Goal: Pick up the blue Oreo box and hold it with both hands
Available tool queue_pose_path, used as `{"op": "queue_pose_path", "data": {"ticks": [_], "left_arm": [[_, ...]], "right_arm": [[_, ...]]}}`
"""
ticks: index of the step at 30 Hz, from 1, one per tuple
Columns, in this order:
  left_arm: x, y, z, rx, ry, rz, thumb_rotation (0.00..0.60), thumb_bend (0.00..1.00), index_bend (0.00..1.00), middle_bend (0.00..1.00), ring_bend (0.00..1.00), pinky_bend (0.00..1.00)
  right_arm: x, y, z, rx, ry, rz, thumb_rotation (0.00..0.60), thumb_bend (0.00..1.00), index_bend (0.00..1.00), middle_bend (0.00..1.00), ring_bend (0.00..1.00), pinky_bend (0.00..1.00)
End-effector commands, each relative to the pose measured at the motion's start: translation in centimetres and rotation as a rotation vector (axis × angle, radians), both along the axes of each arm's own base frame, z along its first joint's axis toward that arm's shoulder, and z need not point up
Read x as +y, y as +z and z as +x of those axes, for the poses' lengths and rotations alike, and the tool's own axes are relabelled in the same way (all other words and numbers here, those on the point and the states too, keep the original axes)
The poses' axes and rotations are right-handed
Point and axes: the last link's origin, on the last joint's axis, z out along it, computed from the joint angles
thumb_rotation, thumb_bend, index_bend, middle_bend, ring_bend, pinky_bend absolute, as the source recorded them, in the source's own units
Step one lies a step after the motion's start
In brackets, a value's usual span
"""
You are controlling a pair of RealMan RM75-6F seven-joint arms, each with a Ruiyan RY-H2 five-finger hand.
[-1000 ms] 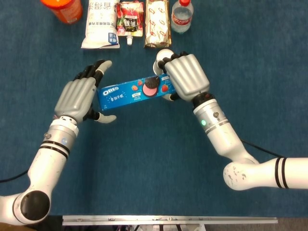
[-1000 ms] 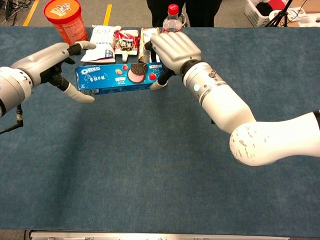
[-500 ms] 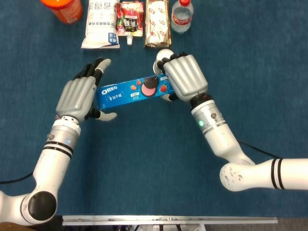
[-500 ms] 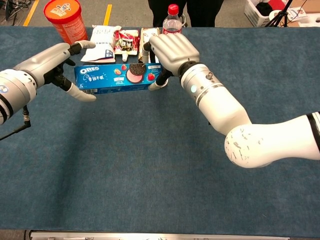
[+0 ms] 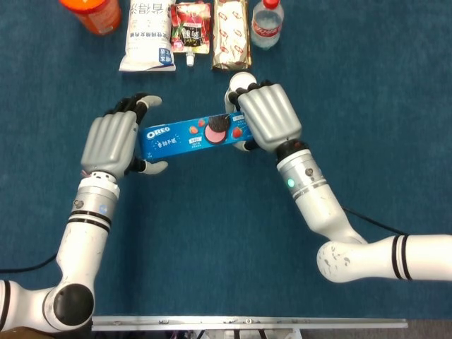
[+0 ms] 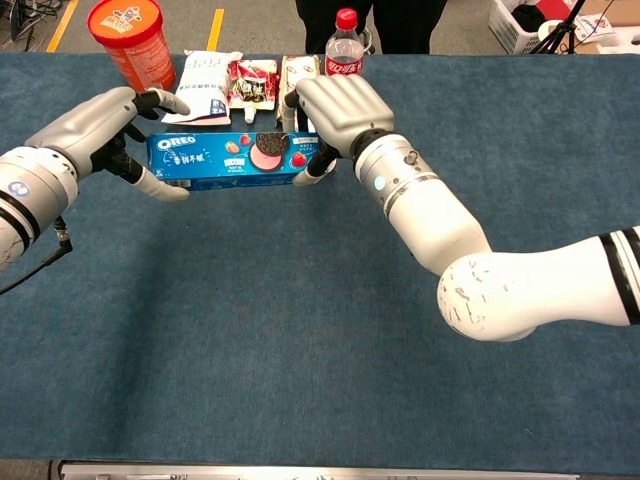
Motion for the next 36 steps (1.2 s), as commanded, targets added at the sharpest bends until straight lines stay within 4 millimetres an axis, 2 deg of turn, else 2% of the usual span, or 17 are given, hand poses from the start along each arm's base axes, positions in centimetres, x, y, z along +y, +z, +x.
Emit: {"op": "queue_pose_path", "data": {"ticks": [1,14,27,36], "left_arm": [[0.0,-0.05,-0.07,0.0,0.002,0.024,0.6,0.08,0.22,0.2,0.18,0.26],[0.07,-0.21,0.14,-0.037,0.001,0.11,0.6,0.08,0.4,0.37,0.3,0.33],[0.09,-0.55,-0.14,-0.076,0.019,0.18,0.6,0.08,0.75,0.76,0.61,0.45],[0.18,-0.31,-0.38,-0.106,0.054,0.218,0.6,0.08,0.83,0.86,0.69,0.51]], "right_arm": [[0.04,0.03,0.01,-0.005,-0.004,0.003,0.6,0.11,0.64,0.64,0.45,0.4],[0.24,-0.2,0.01,-0.024,-0.013,0.015,0.6,0.11,0.64,0.64,0.45,0.4],[0.49,-0.23,-0.08,-0.036,-0.011,0.028,0.6,0.11,0.64,0.64,0.45,0.4],[0.69,0.12,-0.16,-0.056,0.007,0.036,0.6,0.11,0.64,0.64,0.45,0.4]]}}
